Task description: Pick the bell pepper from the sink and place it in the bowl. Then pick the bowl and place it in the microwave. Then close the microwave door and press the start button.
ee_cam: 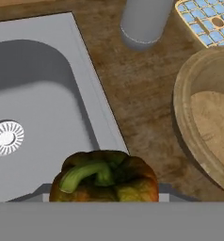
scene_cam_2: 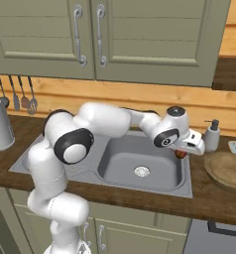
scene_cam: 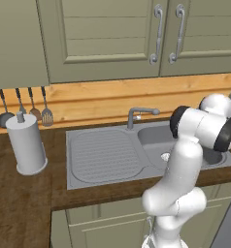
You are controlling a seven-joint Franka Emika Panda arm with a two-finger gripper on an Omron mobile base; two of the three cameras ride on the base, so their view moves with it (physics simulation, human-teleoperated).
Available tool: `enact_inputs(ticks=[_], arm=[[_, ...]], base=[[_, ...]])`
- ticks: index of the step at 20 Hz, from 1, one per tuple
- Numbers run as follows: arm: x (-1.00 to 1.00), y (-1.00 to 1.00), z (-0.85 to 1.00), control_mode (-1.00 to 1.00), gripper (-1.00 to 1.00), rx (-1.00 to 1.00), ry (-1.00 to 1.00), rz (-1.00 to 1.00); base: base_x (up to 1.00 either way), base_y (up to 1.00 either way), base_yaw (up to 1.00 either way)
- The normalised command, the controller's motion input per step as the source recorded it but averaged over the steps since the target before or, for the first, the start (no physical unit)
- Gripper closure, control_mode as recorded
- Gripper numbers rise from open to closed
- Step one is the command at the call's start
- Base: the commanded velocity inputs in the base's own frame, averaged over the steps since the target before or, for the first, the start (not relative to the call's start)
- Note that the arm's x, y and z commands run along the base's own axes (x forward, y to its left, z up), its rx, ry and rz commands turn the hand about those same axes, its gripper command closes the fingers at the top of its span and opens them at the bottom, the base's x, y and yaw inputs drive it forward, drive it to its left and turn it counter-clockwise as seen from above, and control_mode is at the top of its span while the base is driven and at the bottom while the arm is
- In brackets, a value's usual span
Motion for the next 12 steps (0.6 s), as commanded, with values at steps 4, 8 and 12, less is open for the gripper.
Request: enact_inputs(ticks=[4, 8, 12], arm=[[0.0, -1.0, 0.01, -1.0, 1.0, 0.12, 0.07, -0.12], [-0.03, -0.79, 0.0, -1.0, 1.0, 0.08, 0.01, -0.08], [0.0, -0.46, 0.0, -1.0, 1.0, 0.04, 0.0, -0.04]], base=[[0.0, 0.0, 0.0], [0.0, 0.0, 0.0], [0.0, 0.0, 0.0]])
